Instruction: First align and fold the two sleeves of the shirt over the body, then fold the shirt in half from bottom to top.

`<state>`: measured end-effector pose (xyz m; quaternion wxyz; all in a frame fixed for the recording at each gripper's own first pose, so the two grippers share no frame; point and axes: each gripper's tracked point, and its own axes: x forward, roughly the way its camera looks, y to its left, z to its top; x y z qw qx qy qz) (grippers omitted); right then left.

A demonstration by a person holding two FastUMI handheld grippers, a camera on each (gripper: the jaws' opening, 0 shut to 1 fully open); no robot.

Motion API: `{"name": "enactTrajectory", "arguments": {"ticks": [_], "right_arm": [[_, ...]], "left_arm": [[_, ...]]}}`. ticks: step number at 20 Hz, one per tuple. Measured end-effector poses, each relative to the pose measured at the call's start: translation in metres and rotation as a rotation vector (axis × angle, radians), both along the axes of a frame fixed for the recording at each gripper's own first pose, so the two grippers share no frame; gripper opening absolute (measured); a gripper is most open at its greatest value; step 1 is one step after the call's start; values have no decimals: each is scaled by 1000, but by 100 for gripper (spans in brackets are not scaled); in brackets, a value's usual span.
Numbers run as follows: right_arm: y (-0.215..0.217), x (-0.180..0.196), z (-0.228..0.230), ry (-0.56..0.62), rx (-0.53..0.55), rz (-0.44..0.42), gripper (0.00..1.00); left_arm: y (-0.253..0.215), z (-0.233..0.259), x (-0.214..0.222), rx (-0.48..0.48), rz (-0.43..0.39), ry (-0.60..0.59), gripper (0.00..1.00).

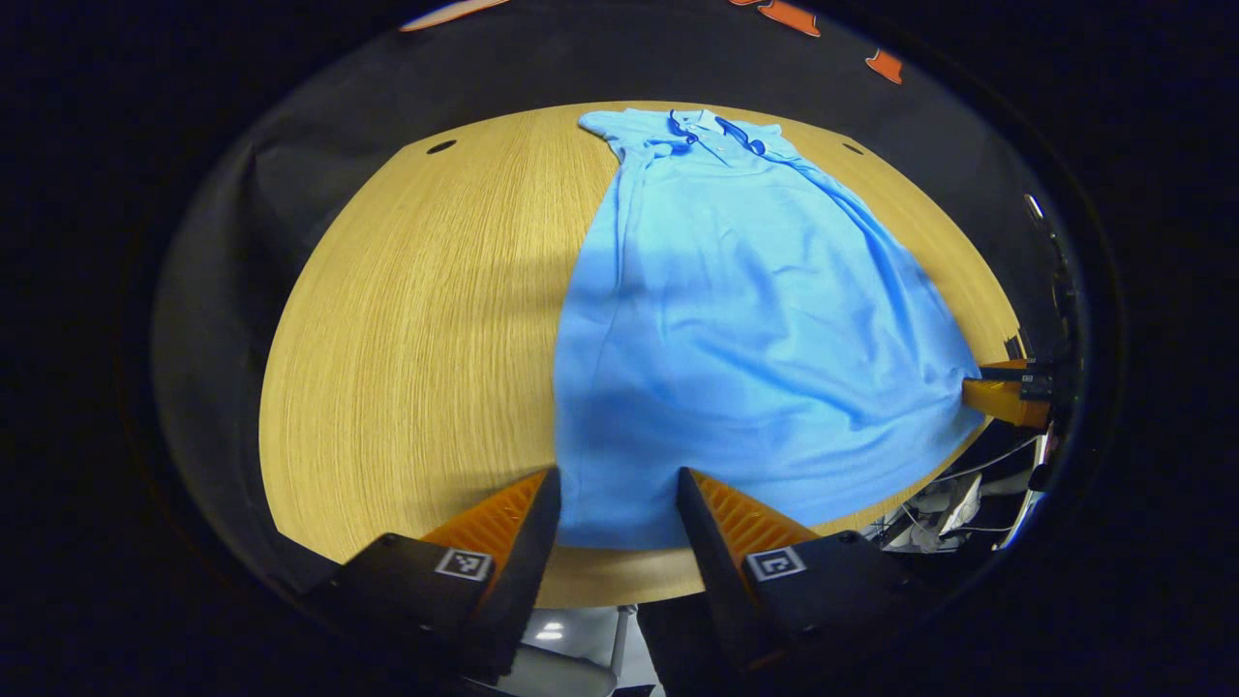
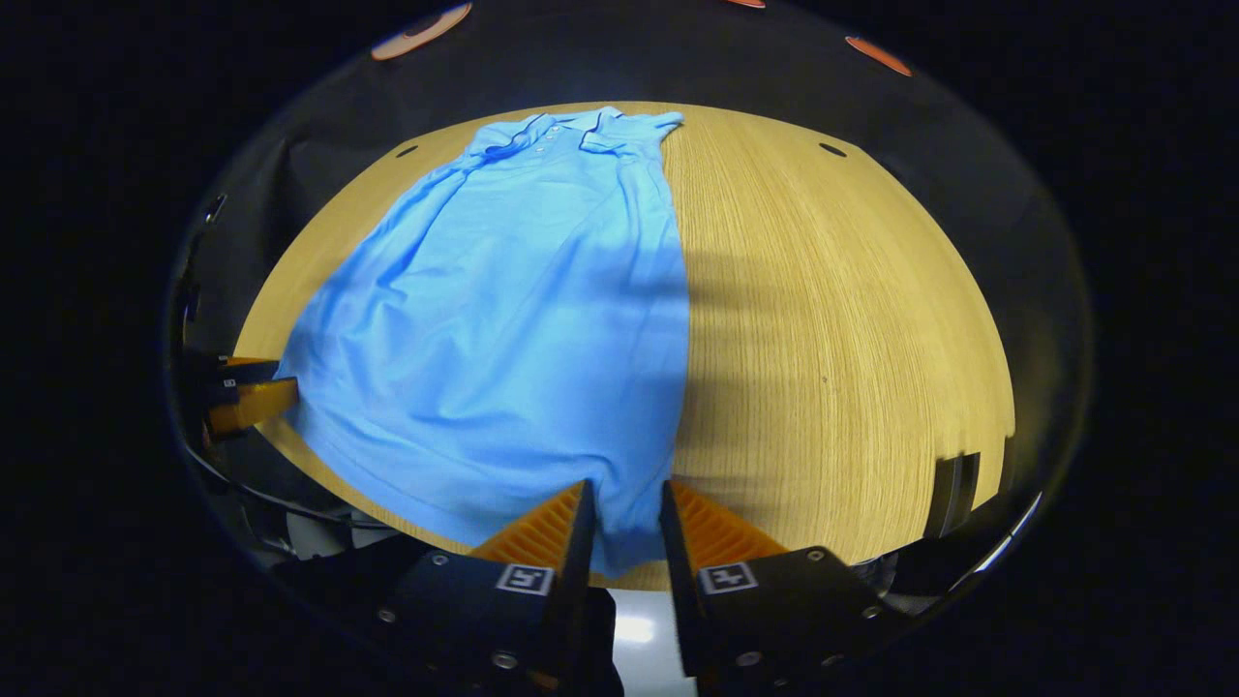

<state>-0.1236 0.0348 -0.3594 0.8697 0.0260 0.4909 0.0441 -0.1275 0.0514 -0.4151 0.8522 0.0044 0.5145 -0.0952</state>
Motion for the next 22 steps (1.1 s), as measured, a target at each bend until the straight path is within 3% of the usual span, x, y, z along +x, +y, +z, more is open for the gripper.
{"name": "enactTrajectory", "arguments": {"ticks": [2, 3, 7, 16, 22], "right_arm": [[1, 4, 1, 4, 56, -57, 11], [3, 6, 1, 5, 101, -83, 8], [11, 9, 15, -24, 257, -116, 1], [28, 59, 102, -209, 379, -78, 1], [16, 105, 147, -298, 416, -114, 1]], "left_arm": [[-10, 1, 1, -1, 17, -24, 37], [-14, 2, 0, 4, 19, -29, 13], [-24, 11, 0, -1, 30, -60, 7], [-21, 104, 58, -34, 36, -263, 7], [-20, 142, 113, -63, 57, -345, 7]]}}
